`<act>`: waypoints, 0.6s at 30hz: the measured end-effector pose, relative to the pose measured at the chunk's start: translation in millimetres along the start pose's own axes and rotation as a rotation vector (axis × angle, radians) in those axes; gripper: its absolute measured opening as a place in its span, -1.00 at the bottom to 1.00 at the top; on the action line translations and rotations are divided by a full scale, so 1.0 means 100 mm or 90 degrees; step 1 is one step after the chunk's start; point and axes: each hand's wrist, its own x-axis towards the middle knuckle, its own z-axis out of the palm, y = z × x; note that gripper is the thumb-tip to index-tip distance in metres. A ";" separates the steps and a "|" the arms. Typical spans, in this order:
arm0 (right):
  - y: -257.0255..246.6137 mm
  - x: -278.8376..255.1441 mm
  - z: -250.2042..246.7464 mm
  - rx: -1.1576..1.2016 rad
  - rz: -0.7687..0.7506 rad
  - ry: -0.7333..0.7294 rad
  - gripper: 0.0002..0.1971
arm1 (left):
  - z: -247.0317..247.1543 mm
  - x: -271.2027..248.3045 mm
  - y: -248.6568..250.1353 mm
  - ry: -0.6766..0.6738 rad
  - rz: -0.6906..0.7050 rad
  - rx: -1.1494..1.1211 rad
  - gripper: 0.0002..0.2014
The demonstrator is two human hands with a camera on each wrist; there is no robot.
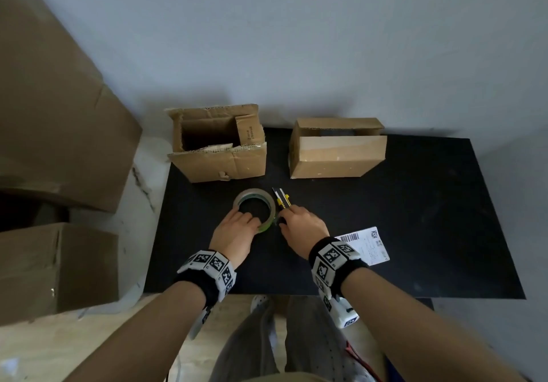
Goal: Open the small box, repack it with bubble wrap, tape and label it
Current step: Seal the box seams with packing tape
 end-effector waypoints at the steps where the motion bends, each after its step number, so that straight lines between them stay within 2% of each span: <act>1: 0.00 0.00 -0.01 -0.002 -0.003 0.000 -0.67 | 0.00 -0.03 0.02 0.012 -0.002 -0.009 -0.73; 5: -0.02 -0.01 -0.05 0.037 0.018 -0.017 -0.65 | -0.11 -0.12 0.09 0.057 -0.036 -0.095 -0.81; 11: -0.10 -0.04 -0.25 0.332 0.075 0.042 -0.70 | -0.29 -0.25 0.18 0.113 -0.084 -0.230 -0.81; 13: -0.12 -0.07 -0.34 0.412 0.101 0.078 -0.70 | -0.36 -0.28 0.21 0.133 -0.078 -0.250 -0.83; 18: -0.07 -0.14 -0.59 0.495 0.143 0.167 -0.74 | -0.57 -0.30 0.29 0.183 -0.007 -0.280 -0.88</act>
